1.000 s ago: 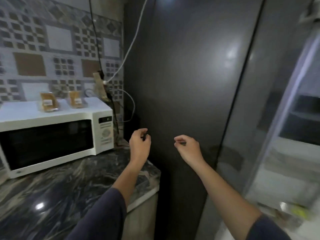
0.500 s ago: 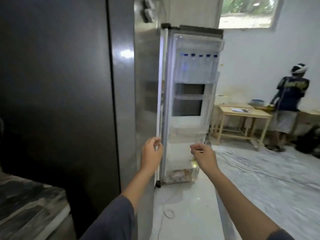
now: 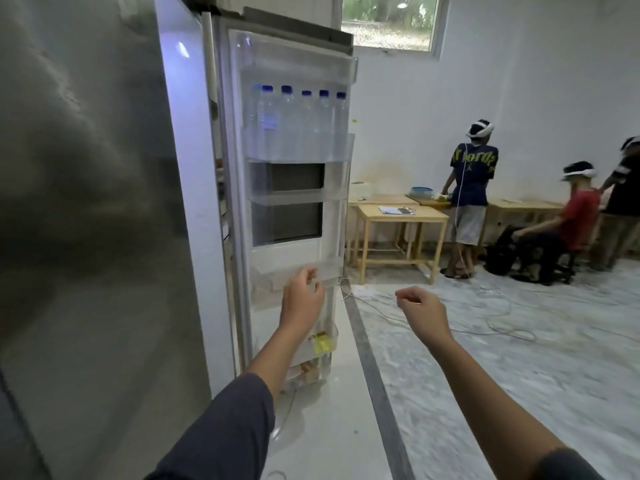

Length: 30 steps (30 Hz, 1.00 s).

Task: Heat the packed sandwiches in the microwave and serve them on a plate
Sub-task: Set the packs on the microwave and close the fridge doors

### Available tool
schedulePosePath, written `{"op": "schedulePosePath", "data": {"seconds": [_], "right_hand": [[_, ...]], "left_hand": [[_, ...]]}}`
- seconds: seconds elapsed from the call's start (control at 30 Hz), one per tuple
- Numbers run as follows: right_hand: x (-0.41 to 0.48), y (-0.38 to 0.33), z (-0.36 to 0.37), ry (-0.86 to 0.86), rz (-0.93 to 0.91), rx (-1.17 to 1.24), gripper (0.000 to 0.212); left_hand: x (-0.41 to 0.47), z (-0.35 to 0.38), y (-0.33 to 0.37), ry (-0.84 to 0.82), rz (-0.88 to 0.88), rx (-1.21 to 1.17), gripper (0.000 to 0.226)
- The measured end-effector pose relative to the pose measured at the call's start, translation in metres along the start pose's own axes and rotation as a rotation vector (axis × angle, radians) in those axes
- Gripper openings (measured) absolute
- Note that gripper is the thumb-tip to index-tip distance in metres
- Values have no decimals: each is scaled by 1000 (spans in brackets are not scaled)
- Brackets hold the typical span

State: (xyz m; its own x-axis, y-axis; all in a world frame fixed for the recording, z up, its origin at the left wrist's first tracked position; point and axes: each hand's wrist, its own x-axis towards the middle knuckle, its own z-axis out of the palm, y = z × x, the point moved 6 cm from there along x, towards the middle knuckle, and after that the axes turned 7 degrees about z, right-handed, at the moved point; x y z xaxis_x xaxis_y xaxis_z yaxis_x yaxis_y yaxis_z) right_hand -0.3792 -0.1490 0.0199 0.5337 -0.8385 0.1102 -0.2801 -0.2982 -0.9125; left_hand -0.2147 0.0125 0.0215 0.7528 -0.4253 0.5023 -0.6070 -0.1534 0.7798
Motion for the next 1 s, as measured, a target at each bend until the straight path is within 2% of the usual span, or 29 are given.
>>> {"op": "schedulePosePath", "data": {"seconds": [0.2,0.47,0.67,0.8,1.0], "right_hand": [[111,6,18,31,31,-15,24],[242,66,1,98,140,-18,23],[384,93,-15,63,133,-15,23],[501,86,-28,17,94,-52,24],[641,87,3,-73,57,-61,26]], "left_hand": [[107,60,-44,-25,-7,-12,31],[203,193,-79,-139,10,-32,31],[295,304,-88,-167,42,-37,31],[383,367,-81,-102,48,-37,29],[480,437,-93,-86,67,51,25]]}}
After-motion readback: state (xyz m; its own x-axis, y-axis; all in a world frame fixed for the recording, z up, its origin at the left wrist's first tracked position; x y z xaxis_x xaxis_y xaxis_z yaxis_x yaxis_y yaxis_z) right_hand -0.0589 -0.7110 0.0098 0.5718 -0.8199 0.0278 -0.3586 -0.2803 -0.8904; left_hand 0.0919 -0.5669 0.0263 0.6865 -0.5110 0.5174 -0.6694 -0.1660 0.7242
